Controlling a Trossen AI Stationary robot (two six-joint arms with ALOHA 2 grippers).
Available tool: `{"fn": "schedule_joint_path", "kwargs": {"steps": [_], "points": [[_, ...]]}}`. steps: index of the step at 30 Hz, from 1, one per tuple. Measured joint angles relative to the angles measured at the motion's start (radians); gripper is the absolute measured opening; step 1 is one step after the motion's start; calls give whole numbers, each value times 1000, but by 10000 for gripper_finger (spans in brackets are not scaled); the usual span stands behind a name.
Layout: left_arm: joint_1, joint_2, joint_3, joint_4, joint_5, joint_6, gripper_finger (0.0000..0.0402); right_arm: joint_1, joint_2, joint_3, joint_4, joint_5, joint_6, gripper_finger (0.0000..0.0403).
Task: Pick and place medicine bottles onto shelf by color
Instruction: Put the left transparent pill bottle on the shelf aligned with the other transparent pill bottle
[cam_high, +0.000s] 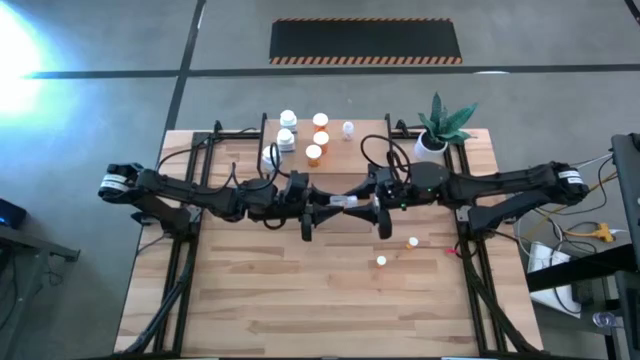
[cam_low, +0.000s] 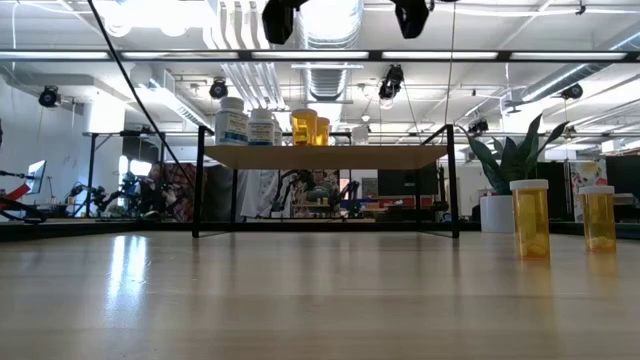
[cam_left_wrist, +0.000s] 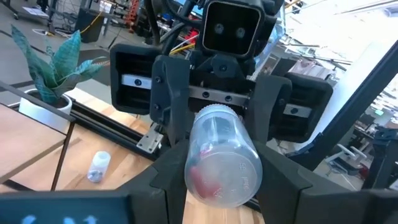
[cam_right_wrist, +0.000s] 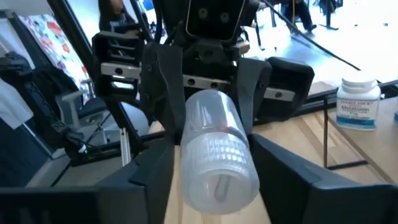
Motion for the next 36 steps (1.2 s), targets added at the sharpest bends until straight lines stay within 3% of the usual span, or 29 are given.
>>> {"fn": "schedule_joint_path", "kwargs": {"steps": [5,7,14,18,24,31,36], "points": [[0,2,0,-9,10,0,137,0,-18,71,-194,-1,-10,129],[1,4,2,-42,19,0,155,0,-22,115,-314,17,-12,127],[0,0,0,-326,34,-10,253,-18,46,411,-980,214,23,127],[0,-2,0,-495,33,-96,280,-94,188,601,-1236,187,54,127],[-2,-31,4,-721,53,-271,277,-237,473,860,-1479,159,-52,127],[-16,-77,2,-748,68,-272,276,-373,765,1108,-1593,168,-168,131],[-22,-94,2,-749,65,-272,276,-414,885,1285,-1666,166,-170,131]]}}
